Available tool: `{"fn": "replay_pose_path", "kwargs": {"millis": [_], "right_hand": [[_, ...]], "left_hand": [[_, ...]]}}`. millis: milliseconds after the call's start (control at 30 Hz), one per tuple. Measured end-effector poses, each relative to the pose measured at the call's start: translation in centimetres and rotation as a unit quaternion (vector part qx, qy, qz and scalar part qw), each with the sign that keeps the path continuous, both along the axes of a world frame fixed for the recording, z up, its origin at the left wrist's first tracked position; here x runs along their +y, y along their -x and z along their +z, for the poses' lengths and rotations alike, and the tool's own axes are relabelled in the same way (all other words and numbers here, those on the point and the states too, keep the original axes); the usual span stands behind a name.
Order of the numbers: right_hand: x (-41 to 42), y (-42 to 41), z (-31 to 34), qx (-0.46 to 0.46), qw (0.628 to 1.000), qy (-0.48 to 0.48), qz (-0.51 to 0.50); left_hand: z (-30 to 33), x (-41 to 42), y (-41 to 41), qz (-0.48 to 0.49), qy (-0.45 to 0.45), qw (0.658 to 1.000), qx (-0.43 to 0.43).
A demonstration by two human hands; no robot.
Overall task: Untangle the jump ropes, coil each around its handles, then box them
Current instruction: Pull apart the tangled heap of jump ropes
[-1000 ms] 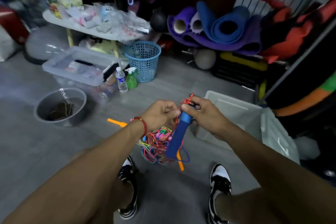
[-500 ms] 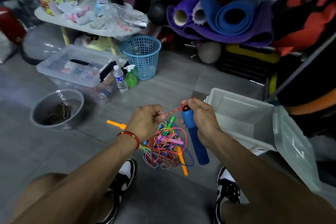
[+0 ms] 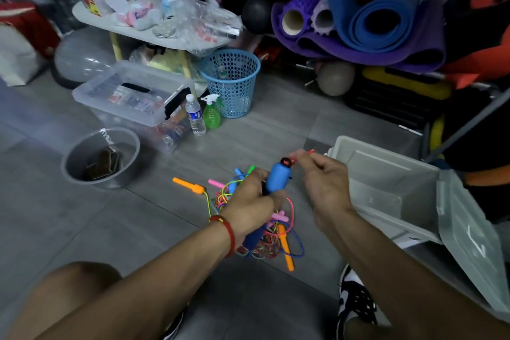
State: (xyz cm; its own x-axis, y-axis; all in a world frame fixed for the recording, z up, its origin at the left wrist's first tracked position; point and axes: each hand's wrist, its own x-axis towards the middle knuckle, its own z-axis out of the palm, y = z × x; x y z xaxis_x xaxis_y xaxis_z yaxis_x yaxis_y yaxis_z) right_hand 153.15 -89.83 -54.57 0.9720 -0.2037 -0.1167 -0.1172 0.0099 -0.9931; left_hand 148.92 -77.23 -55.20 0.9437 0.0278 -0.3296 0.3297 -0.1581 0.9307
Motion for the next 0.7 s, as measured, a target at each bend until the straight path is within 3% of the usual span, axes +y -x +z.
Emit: {"fn": "replay_pose_path", "kwargs": {"millis": [200,333,433,567,700], "right_hand": [[-0.8,-0.7,-0.4,-0.019,0.986,0.068,0.149],[-1.1,-0.2,-0.1,0.043,0.969,-0.029,0.243],[-2.2,-0.5,-0.6,0.067,0.945,0.098,0.305],[-4.3,-0.5,-1.4,-0.061,0.877,0.357,0.315],[-3.3,0.6,-0.9,-0.127,0.851,0.364,0.357]], "left_hand": [[1.9,2.2,-0.9,0.041,0.081,0.996,0.024],[2.3,3.0,-1.0,0.074,0.108,0.990,0.048],[2.5,4.7,-1.9,0.172,0.120,0.977,0.041],[3.1,7.0,-2.3,0.165,0.194,0.966,0.039],[1.9,4.8,-1.6,0.124,0.238,0.957,0.112]]}}
